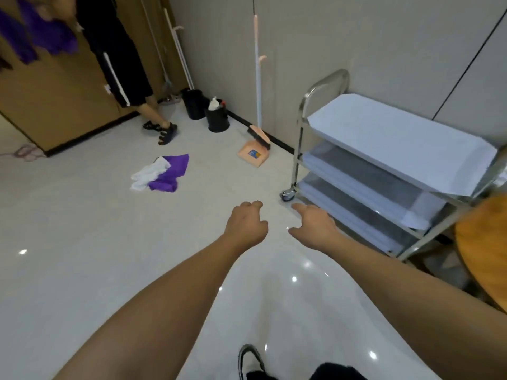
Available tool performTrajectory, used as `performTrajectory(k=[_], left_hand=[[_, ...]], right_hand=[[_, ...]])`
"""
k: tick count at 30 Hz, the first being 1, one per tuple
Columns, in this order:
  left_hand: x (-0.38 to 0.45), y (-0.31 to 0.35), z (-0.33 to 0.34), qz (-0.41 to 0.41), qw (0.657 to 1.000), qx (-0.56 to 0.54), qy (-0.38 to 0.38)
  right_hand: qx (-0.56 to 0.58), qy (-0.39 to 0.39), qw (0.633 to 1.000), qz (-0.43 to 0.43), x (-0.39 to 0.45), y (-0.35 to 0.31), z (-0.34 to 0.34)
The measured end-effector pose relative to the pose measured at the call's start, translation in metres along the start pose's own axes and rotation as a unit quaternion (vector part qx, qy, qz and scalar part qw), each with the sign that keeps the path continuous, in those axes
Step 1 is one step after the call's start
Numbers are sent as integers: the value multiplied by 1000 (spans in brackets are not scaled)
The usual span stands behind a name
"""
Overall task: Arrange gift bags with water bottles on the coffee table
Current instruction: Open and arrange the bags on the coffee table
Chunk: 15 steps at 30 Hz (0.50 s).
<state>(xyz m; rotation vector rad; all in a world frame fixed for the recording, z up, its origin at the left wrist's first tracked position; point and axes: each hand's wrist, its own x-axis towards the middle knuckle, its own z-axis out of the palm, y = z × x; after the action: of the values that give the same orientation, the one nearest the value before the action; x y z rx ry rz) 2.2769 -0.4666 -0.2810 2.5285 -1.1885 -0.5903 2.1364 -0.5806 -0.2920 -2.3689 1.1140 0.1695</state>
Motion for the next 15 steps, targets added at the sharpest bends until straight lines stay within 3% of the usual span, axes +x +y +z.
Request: performTrajectory(k=[10,15], left_hand=[[189,49,11,112,989,28,-90],[287,73,26,102,984,66,-130]], right_hand=[[65,30,990,125,140,53,-23],[105,21,983,149,229,95,-36]])
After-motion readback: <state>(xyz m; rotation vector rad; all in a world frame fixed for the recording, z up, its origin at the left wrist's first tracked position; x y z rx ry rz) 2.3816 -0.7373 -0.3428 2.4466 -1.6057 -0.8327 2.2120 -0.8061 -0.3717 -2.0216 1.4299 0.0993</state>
